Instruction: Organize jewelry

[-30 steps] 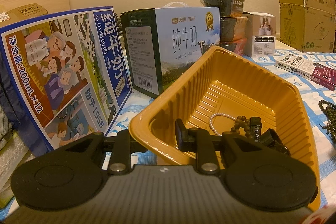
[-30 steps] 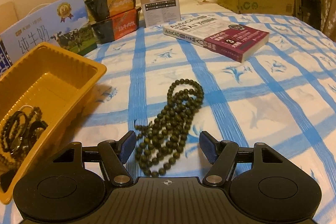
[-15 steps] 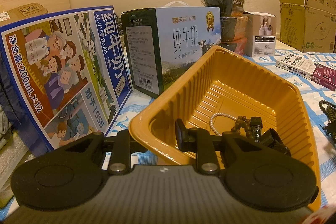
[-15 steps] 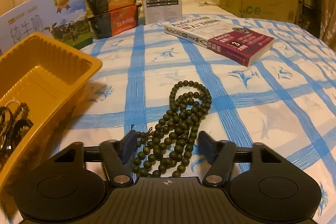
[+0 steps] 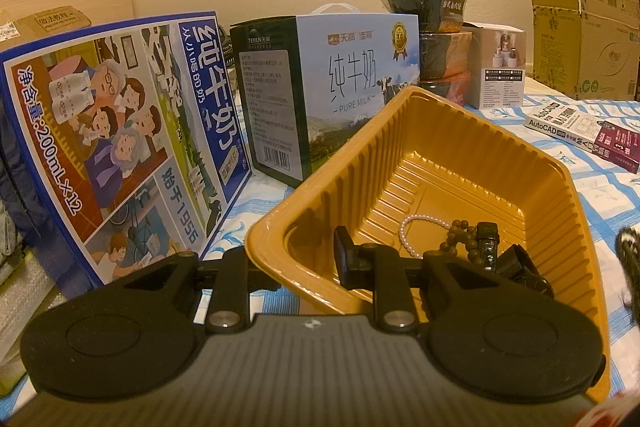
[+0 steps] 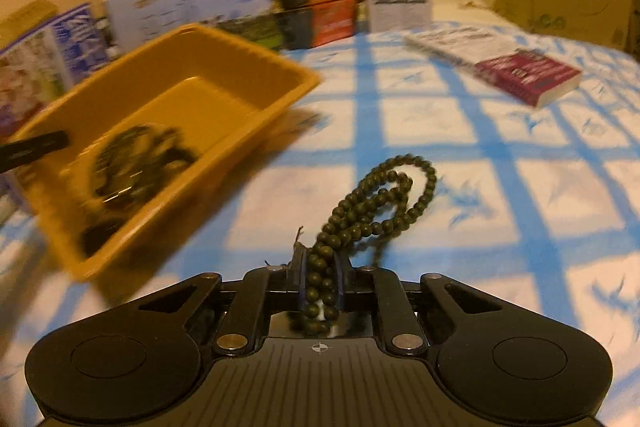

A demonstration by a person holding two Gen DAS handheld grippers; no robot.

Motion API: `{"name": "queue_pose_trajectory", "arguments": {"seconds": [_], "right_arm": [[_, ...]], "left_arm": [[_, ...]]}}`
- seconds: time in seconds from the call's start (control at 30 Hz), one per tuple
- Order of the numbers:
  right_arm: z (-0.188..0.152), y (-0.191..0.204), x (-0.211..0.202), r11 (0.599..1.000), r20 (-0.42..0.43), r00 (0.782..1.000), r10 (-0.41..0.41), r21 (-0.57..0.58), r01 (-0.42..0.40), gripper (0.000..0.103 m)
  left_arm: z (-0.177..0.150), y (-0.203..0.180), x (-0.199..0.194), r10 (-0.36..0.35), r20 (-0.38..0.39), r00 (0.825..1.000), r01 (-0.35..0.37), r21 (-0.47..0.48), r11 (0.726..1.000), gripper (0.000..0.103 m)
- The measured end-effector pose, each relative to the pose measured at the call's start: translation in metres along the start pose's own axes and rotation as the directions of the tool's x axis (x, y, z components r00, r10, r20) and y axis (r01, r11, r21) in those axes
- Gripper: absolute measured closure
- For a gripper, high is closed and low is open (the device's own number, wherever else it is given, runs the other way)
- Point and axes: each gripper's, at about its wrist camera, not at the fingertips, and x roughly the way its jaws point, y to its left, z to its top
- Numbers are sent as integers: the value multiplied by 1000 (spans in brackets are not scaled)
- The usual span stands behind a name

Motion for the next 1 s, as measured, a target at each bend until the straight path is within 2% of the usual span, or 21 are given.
{"name": "queue_pose_trajectory", "arguments": {"seconds": [0.1,0.2,0.23,0.27,0.33,0.4,0.7,0.8,0.87,0.9,0.97,1.0], "right_arm": [[-12,8,-13,999,-11,1000,26,31,-25,90],[-15,7,-23,998,-17,1000,10,65,-9,89],[-13,6,-25,997,-16,1000,-3,76,4,81],[-11,4,-27,996,-11,1000,-19,91,20,59],[-8,-3,-30,990,28,998,-48,132,44,33],[-3,-8,-29,986,55,997,-59,159,49,33],[5,-8,9,974,24,995,-94,211,87,33],[6,1,16,978,29,996,-82,196,75,33],[7,11,20,984,16,994,-104,148,100,34],[7,17,23,987,9,992,-123,108,122,37],[6,23,26,987,3,988,-154,55,153,51],[4,23,26,986,3,987,-164,40,163,53]], "left_arm": [[0,0,0,-1,0,1000,1,1,1000,81],[-1,-1,-1,0,2,1000,0,1,1000,81],[0,0,0,1,2,1000,-1,1,1000,81],[0,0,0,1,2,1000,-1,1,1000,81],[0,-1,-1,2,3,1000,-2,1,1000,81],[0,-1,-1,2,3,1000,-2,2,1000,81],[0,-1,-1,3,1,1000,-3,-1,1000,81],[0,-1,-1,4,1,1000,-4,-3,1000,81],[0,-1,-1,2,0,1000,-2,-3,1000,81],[0,-1,-1,2,0,1000,-2,-3,1000,81],[0,-1,0,3,0,1000,-3,-4,1000,81],[0,-1,0,3,0,1000,-3,-4,1000,81]]}}
